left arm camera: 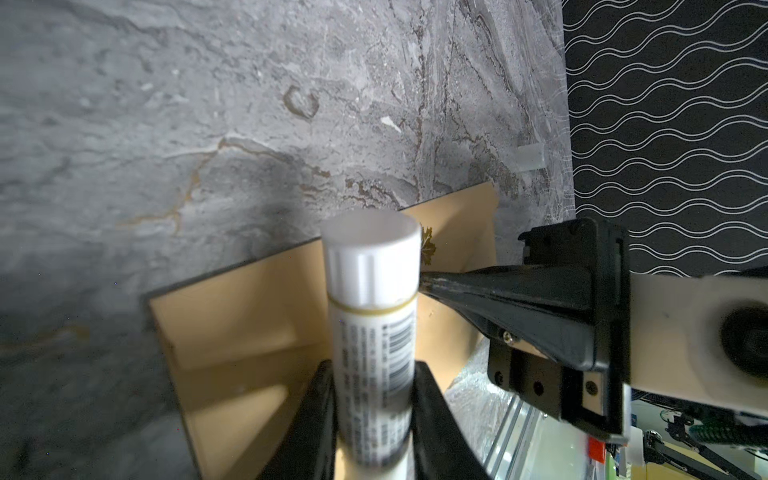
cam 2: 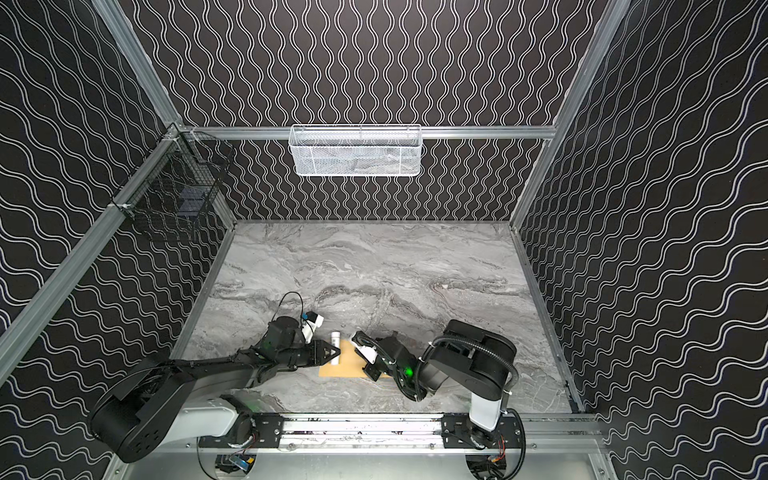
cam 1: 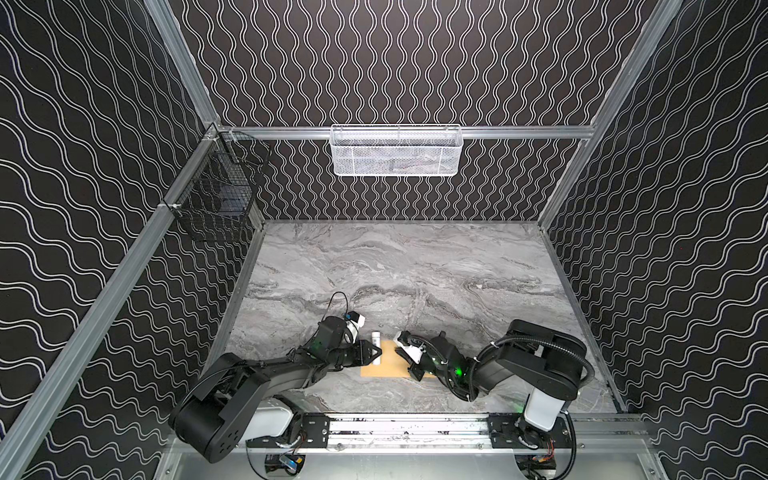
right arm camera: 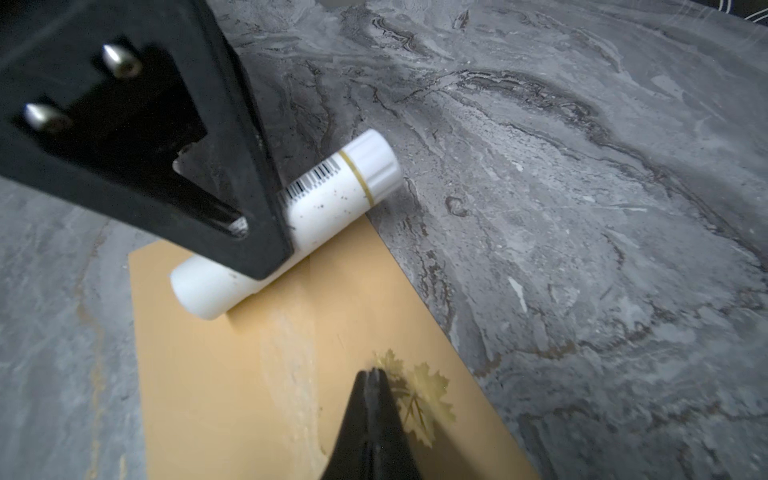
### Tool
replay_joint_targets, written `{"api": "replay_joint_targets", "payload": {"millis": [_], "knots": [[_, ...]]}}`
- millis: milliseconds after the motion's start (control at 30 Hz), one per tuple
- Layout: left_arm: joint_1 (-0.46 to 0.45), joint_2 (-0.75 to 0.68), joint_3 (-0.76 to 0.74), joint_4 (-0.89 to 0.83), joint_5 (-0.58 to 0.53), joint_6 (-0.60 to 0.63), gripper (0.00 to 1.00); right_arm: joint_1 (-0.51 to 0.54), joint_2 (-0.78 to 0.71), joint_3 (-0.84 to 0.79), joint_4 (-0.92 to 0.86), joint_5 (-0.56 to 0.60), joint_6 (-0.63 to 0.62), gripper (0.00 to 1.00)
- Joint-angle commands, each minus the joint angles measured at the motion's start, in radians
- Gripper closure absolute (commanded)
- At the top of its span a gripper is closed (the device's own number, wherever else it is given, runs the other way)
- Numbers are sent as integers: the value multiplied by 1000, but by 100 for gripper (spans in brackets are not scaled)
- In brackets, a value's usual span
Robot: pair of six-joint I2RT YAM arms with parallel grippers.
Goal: Place the letter into the envelope and seal it
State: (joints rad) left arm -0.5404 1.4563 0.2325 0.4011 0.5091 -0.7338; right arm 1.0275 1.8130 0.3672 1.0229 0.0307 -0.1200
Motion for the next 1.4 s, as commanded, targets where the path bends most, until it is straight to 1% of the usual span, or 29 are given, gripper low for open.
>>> {"api": "replay_joint_targets", "payload": {"millis": [0,133,233,300,367,467,567,667,800,967,1067,1167,1233,1367], "knots": [[4,3,-11,35,14,-15,100,15,10,-13,-53,25,-23,100],[5,-3,-34,51,26,-30,100,20,-12,-14,-43,0,-41,100],[5,-46,-44,34,46,-42,100,21,-14,-27,-3,-15,-46,100],[5,-94,-38,-10,67,-38,100,22,-5,-45,64,-31,-48,100],[2,-156,-24,-95,75,-13,100,24,14,-57,142,-48,-51,100],[3,-218,-10,-194,75,24,100,29,67,-46,212,-58,-63,100],[3,-228,-25,-192,75,17,100,31,124,-26,251,-60,-84,100],[2,-203,-46,-147,78,-8,100,31,132,3,226,-61,-110,100],[3,-180,-39,-225,54,-3,100,30,94,25,164,-49,-126,100],[3,-262,-42,-348,6,-4,100,28,91,45,141,-44,-147,100],[3,-287,-56,-377,-23,-9,100,26,90,52,135,-51,-152,100],[5,-269,-74,-349,-32,-17,100,28,91,53,106,-75,-144,100],[5,-249,-80,-330,-32,-22,100,30,52,49,83,-84,-125,100],[4,-238,-93,-323,-43,-26,100,42,50,9,125,-65,-88,100]]}}
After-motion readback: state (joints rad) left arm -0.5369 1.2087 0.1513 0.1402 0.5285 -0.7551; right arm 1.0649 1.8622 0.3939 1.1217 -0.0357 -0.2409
